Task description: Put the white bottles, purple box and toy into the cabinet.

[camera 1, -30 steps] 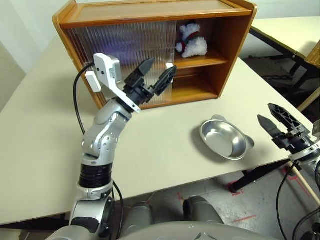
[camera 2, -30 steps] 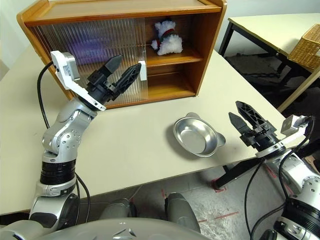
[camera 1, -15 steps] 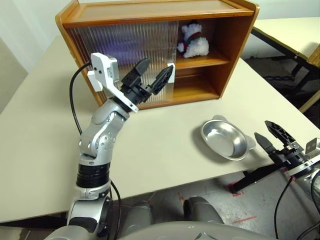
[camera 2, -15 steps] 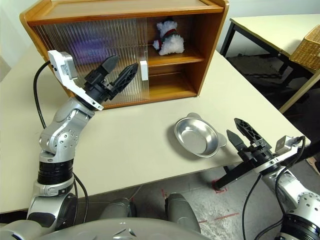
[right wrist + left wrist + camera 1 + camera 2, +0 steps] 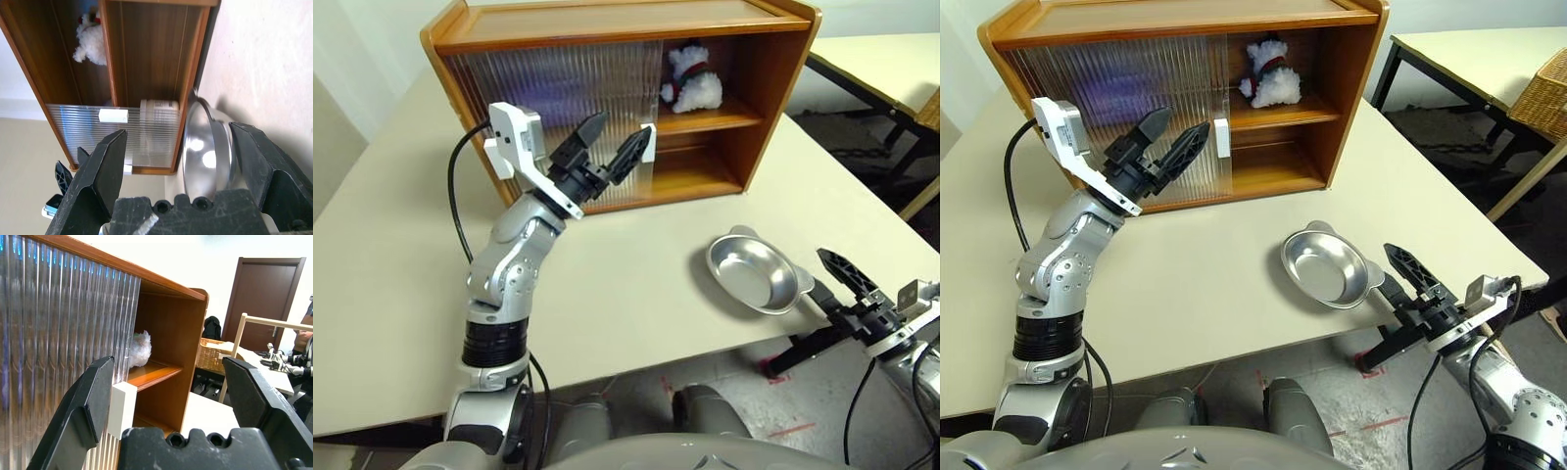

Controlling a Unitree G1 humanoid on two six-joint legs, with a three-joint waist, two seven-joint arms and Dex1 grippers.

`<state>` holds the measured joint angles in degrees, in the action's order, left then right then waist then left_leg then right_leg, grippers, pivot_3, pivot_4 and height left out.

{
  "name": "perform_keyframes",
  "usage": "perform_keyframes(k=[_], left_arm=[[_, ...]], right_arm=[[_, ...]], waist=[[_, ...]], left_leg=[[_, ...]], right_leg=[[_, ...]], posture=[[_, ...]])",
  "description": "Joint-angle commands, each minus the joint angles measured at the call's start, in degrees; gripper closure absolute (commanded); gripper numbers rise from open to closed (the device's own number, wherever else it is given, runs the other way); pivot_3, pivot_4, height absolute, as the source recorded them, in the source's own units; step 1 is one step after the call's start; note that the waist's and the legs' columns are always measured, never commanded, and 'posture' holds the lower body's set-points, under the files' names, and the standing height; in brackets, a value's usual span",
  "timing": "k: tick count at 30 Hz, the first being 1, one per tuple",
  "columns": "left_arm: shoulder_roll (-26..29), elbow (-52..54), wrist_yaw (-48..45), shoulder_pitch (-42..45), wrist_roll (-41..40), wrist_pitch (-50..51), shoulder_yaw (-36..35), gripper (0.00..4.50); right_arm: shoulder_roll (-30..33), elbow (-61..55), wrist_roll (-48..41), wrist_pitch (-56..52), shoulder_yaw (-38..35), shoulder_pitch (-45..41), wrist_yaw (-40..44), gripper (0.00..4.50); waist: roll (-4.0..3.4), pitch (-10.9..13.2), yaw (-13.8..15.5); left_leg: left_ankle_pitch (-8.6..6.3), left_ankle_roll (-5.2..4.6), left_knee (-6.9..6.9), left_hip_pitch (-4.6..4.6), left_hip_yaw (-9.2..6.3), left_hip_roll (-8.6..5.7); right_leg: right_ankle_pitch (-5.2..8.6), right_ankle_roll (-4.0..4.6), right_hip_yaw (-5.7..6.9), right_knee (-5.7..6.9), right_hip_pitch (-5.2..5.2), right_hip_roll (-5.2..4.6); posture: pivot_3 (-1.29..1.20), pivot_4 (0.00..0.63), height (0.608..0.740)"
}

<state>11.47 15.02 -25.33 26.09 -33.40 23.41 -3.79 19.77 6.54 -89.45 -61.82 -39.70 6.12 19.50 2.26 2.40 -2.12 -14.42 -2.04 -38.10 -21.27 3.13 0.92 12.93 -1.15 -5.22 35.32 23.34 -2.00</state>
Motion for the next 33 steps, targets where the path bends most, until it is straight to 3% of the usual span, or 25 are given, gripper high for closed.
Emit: perform_keyframes(k=[1,19,22,32,33], left_arm=[[0.1,-0.3,-0.6,0.3,-0.1,-0.2,0.1,0.0],[-0.1,-0.8,-0.9,0.7,0.1,-0.4,0.1,0.0],[-0.2,-0.7,-0.8,0.7,0.1,-0.4,0.1,0.0],[-0.2,-0.9,-0.7,1.0,0.1,-0.4,0.0,0.0],[-0.2,-1.0,-0.7,1.1,0.2,-0.4,0.0,0.0]], right_arm=[[-0.1,-1.8,-1.7,-0.3,1.0,1.2,-0.8,0.01],[2.3,-2.2,-0.6,-0.8,4.4,5.3,2.6,0.01],[2.5,-2.1,-0.3,-0.7,4.6,5.3,2.9,0.6],[3.2,-0.5,1.9,0.4,4.5,4.3,4.4,4.32],[3.1,-0.4,2.0,0.4,4.5,4.2,4.5,4.46]], waist=[[0.0,0.0,0.0],[0.01,0.0,0.0],[0.01,0.0,0.0],[0.01,0.0,0.0],[0.0,0.0,0.1]], left_leg=[[0.0,0.01,0.0,0.0,0.0,0.0],[-0.06,0.11,0.01,-0.01,0.0,0.0],[-0.06,0.1,0.01,-0.02,0.0,-0.01],[-0.05,0.09,0.01,-0.02,0.0,-0.01],[-0.05,0.09,0.01,-0.02,0.0,-0.02]], right_leg=[[0.01,0.02,0.0,-0.01,0.0,0.0],[0.1,0.16,0.0,-0.07,0.0,-0.01],[0.1,0.15,0.01,-0.08,0.0,0.0],[0.09,0.14,0.0,-0.09,0.0,0.0],[0.09,0.14,0.01,-0.1,0.0,0.0]], posture=[[0.05,0.0,0.74],[0.05,0.0,0.74],[0.05,0.0,0.74],[0.05,0.0,0.74],[0.05,0.0,0.74]])
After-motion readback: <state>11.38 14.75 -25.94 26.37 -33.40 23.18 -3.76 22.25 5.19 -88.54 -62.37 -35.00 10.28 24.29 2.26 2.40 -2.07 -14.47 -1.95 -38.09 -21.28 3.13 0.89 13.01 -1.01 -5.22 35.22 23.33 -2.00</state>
